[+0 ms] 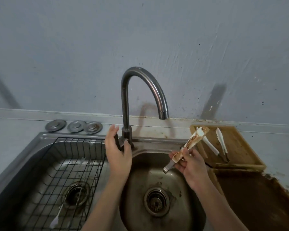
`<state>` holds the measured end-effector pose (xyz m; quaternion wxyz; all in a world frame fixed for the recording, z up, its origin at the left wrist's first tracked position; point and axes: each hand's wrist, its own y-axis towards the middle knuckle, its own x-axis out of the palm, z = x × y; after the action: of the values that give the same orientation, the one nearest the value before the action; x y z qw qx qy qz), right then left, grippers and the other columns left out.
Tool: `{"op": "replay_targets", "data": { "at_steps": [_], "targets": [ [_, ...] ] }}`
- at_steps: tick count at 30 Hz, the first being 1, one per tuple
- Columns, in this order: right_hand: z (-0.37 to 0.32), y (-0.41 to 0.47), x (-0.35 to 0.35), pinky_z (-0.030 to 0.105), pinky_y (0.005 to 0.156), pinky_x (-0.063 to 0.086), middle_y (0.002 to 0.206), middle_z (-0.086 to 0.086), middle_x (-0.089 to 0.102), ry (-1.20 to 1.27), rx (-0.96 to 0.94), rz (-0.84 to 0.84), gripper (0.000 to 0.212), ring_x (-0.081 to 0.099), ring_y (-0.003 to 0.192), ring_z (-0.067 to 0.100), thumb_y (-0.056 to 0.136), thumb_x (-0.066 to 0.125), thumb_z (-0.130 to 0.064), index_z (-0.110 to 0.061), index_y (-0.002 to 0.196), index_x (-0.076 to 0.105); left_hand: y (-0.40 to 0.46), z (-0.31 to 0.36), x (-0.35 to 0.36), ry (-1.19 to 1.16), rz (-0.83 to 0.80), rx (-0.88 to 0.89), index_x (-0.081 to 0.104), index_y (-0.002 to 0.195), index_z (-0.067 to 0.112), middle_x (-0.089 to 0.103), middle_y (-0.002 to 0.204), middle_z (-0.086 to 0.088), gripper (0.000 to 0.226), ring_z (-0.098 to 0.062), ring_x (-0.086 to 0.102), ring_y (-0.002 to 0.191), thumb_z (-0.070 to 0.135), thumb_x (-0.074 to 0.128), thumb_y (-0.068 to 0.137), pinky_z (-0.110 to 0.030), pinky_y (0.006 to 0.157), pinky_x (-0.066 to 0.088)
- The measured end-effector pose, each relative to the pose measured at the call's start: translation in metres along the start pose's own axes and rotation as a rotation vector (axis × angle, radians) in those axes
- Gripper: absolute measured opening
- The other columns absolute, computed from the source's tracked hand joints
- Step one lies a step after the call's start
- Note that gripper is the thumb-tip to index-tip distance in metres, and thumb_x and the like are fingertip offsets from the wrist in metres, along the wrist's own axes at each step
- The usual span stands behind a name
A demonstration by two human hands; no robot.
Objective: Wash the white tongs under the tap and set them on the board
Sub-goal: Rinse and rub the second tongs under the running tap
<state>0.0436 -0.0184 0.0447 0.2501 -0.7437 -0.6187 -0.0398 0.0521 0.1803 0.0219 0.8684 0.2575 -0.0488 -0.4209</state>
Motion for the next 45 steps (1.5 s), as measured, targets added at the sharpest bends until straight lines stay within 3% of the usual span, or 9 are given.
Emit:
{"op": "replay_targets", "data": {
  "at_steps": [3, 6, 11, 21, 27, 32, 35, 40, 45],
  "targets": [
    [0.005, 0.010, 0.010, 0.041, 0.072, 0.055, 0.095, 0.020, 0.068, -0.031, 0.005, 0.002, 0.013, 0.070, 0.081, 0.027, 0.099, 0.040, -0.016, -0.006, 0.098, 0.049, 0.019, -0.017, -0.009, 0.134, -0.008, -0.138, 0.036, 0.139, 0.007, 0.039, 0.146, -0.010, 0.063, -0.020, 0.033, 0.138, 0.004, 0.065, 0.083, -0.038, 0.116, 0.027],
    [0.007, 0.019, 0.023, 0.041, 0.072, 0.056, 0.090, 0.019, 0.069, -0.049, 0.002, -0.009, 0.012, 0.070, 0.083, 0.027, 0.098, 0.041, -0.016, -0.007, 0.096, 0.049, 0.033, -0.028, -0.008, 0.170, -0.107, -0.273, 0.035, 0.141, 0.012, 0.041, 0.146, -0.004, 0.066, -0.018, 0.035, 0.137, 0.012, 0.068, 0.083, -0.039, 0.116, 0.029],
    [0.004, 0.023, 0.035, 0.042, 0.076, 0.056, 0.088, 0.016, 0.069, -0.055, -0.012, -0.025, 0.013, 0.070, 0.081, 0.025, 0.098, 0.042, -0.015, -0.005, 0.100, 0.050, 0.041, -0.042, 0.002, 0.160, -0.140, -0.318, 0.056, 0.111, 0.013, 0.066, 0.104, -0.008, 0.027, -0.021, 0.062, 0.098, 0.009, 0.062, 0.085, -0.044, 0.093, 0.051],
    [0.018, 0.035, 0.027, 0.038, 0.067, 0.055, 0.088, 0.017, 0.071, -0.011, 0.030, -0.008, 0.015, 0.072, 0.080, 0.026, 0.098, 0.043, -0.017, -0.007, 0.093, 0.052, 0.044, -0.051, 0.003, 0.228, -0.116, -0.257, 0.054, 0.093, 0.007, 0.057, 0.080, -0.004, 0.011, -0.021, 0.055, 0.075, 0.002, 0.059, 0.084, -0.037, 0.073, 0.050],
    [0.018, 0.036, 0.023, 0.038, 0.067, 0.055, 0.087, 0.016, 0.071, -0.025, 0.017, -0.003, 0.014, 0.072, 0.077, 0.024, 0.098, 0.043, -0.017, -0.007, 0.092, 0.051, 0.041, -0.050, 0.001, 0.225, -0.100, -0.246, 0.053, 0.088, 0.004, 0.053, 0.072, -0.002, 0.007, -0.007, 0.045, 0.057, 0.001, 0.057, 0.085, -0.012, 0.055, 0.038],
    [0.017, 0.035, 0.020, 0.040, 0.070, 0.056, 0.087, 0.017, 0.071, -0.037, 0.013, 0.006, 0.015, 0.072, 0.080, 0.026, 0.097, 0.043, -0.018, -0.008, 0.088, 0.050, 0.039, -0.048, 0.002, 0.166, -0.072, -0.282, 0.052, 0.087, 0.003, 0.048, 0.064, 0.004, 0.007, -0.003, 0.047, 0.051, -0.002, 0.057, 0.085, -0.006, 0.055, 0.039],
    [0.017, 0.034, 0.020, 0.040, 0.070, 0.055, 0.089, 0.018, 0.070, -0.040, 0.015, 0.007, 0.016, 0.071, 0.082, 0.027, 0.097, 0.043, -0.018, -0.009, 0.087, 0.050, 0.037, -0.049, 0.002, 0.116, -0.048, -0.288, 0.051, 0.085, 0.003, 0.048, 0.065, 0.004, 0.009, 0.008, 0.051, 0.055, -0.003, 0.057, 0.084, -0.006, 0.056, 0.039],
    [0.016, 0.032, 0.021, 0.037, 0.067, 0.055, 0.090, 0.017, 0.070, -0.045, 0.021, 0.006, 0.014, 0.071, 0.081, 0.025, 0.098, 0.042, -0.017, -0.006, 0.096, 0.049, 0.034, -0.047, 0.001, 0.069, -0.028, -0.271, 0.050, 0.082, 0.007, 0.049, 0.064, 0.005, 0.013, -0.004, 0.048, 0.053, -0.004, 0.057, 0.083, -0.008, 0.054, 0.039],
    [0.014, 0.031, 0.020, 0.036, 0.066, 0.054, 0.088, 0.016, 0.071, -0.045, 0.018, 0.011, 0.014, 0.071, 0.080, 0.024, 0.098, 0.041, -0.017, -0.006, 0.095, 0.049, 0.031, -0.045, 0.002, 0.059, -0.007, -0.264, 0.050, 0.083, 0.005, 0.046, 0.063, 0.005, 0.012, 0.009, 0.052, 0.054, -0.004, 0.057, 0.085, -0.007, 0.052, 0.039]
  ]
}}
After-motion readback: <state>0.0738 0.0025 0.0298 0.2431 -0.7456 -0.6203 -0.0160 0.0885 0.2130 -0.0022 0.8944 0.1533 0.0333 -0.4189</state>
